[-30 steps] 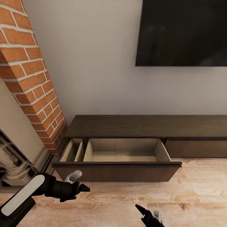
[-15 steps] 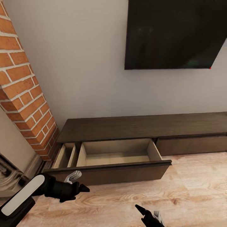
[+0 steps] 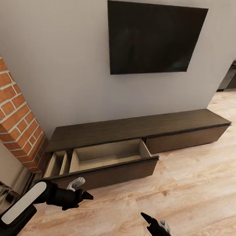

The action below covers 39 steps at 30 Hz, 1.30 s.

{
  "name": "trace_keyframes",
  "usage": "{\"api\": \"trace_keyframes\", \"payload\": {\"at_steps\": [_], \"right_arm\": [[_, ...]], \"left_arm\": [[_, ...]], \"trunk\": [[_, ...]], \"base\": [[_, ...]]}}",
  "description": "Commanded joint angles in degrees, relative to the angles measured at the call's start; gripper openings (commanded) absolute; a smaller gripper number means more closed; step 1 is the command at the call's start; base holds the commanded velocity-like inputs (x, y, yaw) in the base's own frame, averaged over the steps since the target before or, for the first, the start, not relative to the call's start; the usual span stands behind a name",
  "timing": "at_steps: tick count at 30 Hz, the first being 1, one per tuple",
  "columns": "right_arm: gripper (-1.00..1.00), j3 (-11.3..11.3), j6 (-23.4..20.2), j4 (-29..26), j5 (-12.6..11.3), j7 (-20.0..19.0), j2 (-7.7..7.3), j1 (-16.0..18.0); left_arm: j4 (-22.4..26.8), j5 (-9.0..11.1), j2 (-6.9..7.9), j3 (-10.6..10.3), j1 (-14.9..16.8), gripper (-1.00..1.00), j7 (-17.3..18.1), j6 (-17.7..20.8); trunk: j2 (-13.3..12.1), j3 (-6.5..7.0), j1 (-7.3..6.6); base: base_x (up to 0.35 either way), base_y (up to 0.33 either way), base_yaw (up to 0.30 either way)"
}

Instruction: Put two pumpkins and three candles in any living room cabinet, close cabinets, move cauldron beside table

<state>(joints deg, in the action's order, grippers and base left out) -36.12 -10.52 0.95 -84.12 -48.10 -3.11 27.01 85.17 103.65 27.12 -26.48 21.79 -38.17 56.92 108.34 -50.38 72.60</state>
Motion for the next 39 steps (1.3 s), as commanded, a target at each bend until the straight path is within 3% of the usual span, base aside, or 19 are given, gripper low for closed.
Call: {"api": "trace_keyframes", "payload": {"at_steps": [1, 39], "right_arm": [[1.00, -0.3, -0.5, 0.1, -0.6, -0.2, 0.00, 0.1], [1.00, -0.1, 1.9, 0.2, -0.9, -0.3, -0.01, 0.1]], "left_arm": [[0.1, 0.6, 0.04, -0.1, 0.0, 1.00, -0.6, -0.1], [0.1, 0.5, -0.22, -0.1, 0.1, 1.00, -0.9, -0.1]], "trunk": [[-0.4, 0.17, -0.25], [-15.6, 8.87, -8.60]], "base": [[-0.131, 0.000, -0.278], [-0.008, 0.000, -0.262]]}}
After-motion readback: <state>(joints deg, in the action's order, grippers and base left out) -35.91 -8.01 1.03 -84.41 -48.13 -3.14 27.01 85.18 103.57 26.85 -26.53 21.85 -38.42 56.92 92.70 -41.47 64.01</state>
